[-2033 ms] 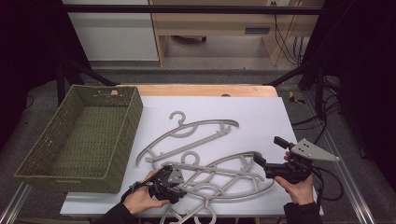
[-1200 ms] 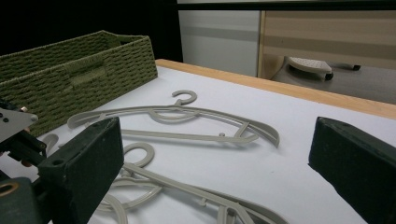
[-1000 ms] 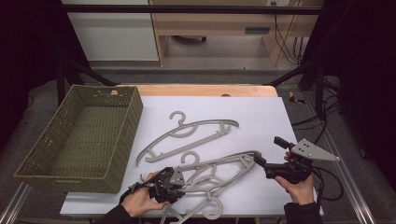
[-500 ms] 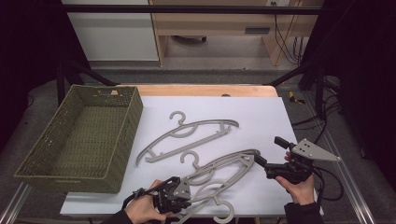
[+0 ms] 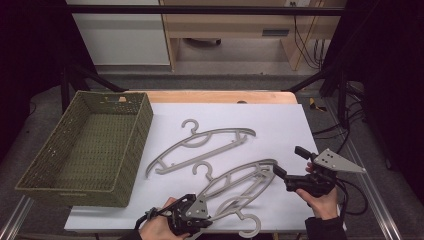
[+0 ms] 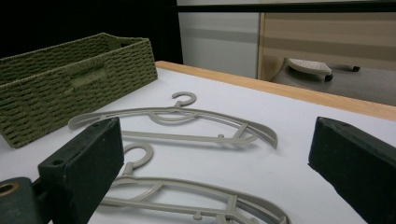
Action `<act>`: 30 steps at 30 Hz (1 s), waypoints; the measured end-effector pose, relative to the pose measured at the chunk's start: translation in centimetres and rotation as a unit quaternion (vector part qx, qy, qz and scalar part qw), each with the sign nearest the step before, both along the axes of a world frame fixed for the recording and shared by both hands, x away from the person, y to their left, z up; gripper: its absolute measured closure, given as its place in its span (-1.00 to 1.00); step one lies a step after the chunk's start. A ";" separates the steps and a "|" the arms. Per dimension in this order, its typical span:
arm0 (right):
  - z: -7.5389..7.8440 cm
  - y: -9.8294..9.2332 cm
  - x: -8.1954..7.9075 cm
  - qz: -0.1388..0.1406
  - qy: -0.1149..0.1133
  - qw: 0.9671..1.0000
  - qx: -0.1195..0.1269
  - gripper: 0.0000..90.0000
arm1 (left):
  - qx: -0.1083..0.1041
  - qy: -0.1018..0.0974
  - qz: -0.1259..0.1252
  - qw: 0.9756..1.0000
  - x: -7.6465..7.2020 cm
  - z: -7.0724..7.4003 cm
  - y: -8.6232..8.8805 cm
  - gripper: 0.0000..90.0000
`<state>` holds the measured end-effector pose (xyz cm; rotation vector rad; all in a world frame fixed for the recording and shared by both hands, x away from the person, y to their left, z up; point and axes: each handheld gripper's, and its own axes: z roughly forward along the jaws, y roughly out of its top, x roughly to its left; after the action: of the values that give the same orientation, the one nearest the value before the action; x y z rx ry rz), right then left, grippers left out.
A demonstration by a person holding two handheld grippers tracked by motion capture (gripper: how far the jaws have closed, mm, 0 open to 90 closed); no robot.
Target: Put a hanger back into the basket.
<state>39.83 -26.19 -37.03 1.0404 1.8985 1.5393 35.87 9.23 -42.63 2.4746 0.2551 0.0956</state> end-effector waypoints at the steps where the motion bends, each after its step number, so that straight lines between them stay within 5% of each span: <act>1: 0.0 -0.1 0.0 -0.001 -0.001 1.000 -0.001 -0.92 | 0.002 0.001 0.000 1.000 0.0 0.2 0.0 0.82; 10: 0.2 -0.6 -0.1 -0.006 -0.005 1.000 0.005 -0.92 | -0.037 0.002 0.025 0.999 0.2 1.7 1.2 0.83; 20: 0.2 -1.0 -0.2 -0.014 -0.004 1.000 0.009 -0.91 | -0.069 -0.021 0.057 0.996 0.6 3.8 3.2 0.83; 30: 0.0 -1.0 0.0 -0.015 0.001 1.000 0.010 -0.92 | -0.107 -0.036 0.117 0.987 1.7 5.6 5.8 0.83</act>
<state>39.83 -27.22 -37.07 1.0740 1.8634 1.5447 37.54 15.05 -37.02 2.2157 0.4973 0.2417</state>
